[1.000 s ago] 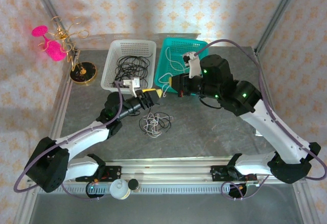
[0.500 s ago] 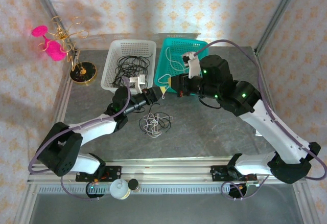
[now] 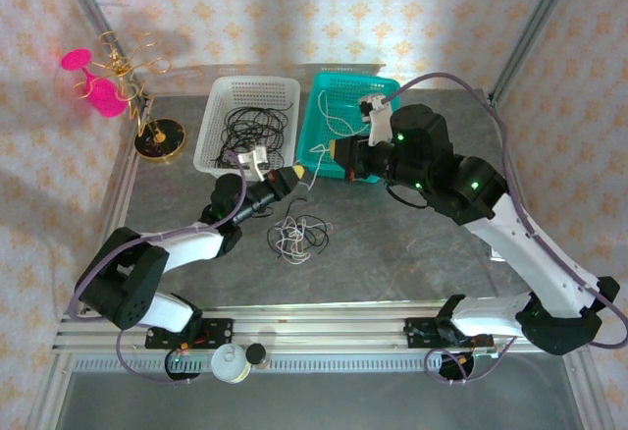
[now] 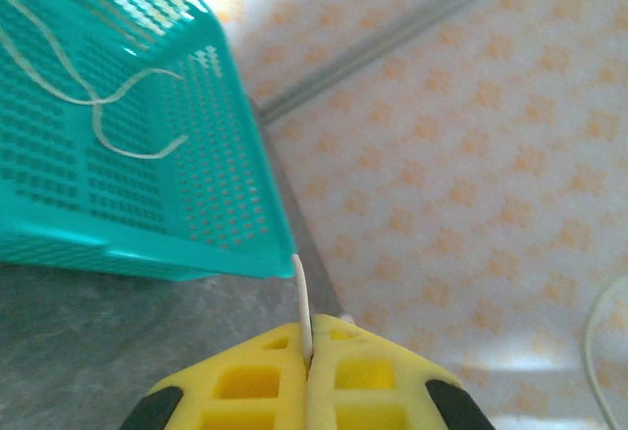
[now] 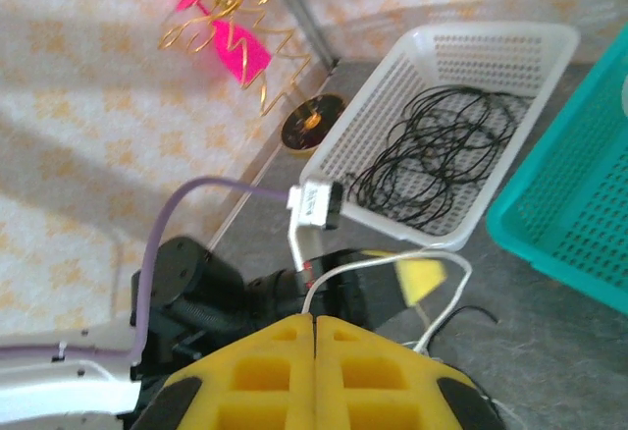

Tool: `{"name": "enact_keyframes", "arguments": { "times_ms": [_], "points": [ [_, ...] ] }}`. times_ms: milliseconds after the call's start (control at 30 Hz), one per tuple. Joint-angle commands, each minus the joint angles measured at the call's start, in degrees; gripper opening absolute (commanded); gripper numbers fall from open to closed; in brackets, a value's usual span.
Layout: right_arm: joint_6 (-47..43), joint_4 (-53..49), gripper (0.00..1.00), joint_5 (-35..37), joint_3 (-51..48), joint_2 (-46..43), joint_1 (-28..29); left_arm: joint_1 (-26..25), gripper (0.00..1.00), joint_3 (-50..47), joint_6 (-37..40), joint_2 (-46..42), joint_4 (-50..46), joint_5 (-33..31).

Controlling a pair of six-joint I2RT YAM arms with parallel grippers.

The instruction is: Untangle the cables

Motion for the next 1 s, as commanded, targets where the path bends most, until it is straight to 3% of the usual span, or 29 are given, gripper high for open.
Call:
{"name": "enact_keyframes", "arguments": {
  "times_ms": [0, 267, 400, 567, 967],
  "points": [
    [-2.1, -1.8, 0.0, 6.7, 3.6, -1.4, -0.4, 2.3, 0.0, -4.0, -5.7, 1.2, 12.7, -3.4],
    [-3.5, -8.3, 0.0, 13.5, 6.2, -1.9, -0.5, 6.1, 0.0, -7.7, -8.4, 1.7, 22.4, -4.6],
    [-4.3, -12.7, 0.0, 18.9, 6.4, -1.9, -0.5, 9.3, 0.0, -7.1, -4.9, -2.7, 14.6, -4.9],
    [-3.5, -13.9, 0.0, 19.9, 5.3, -3.7, -0.5, 12.4, 0.0, -6.4, -0.6, -8.4, 7.2, -5.5],
    [-1.2, -15.9, 0.0, 22.3, 2.3, -4.4, -0.5, 18.5, 0.0, -5.1, -2.3, -13.9, 1.5, -6.1]
  ]
}}
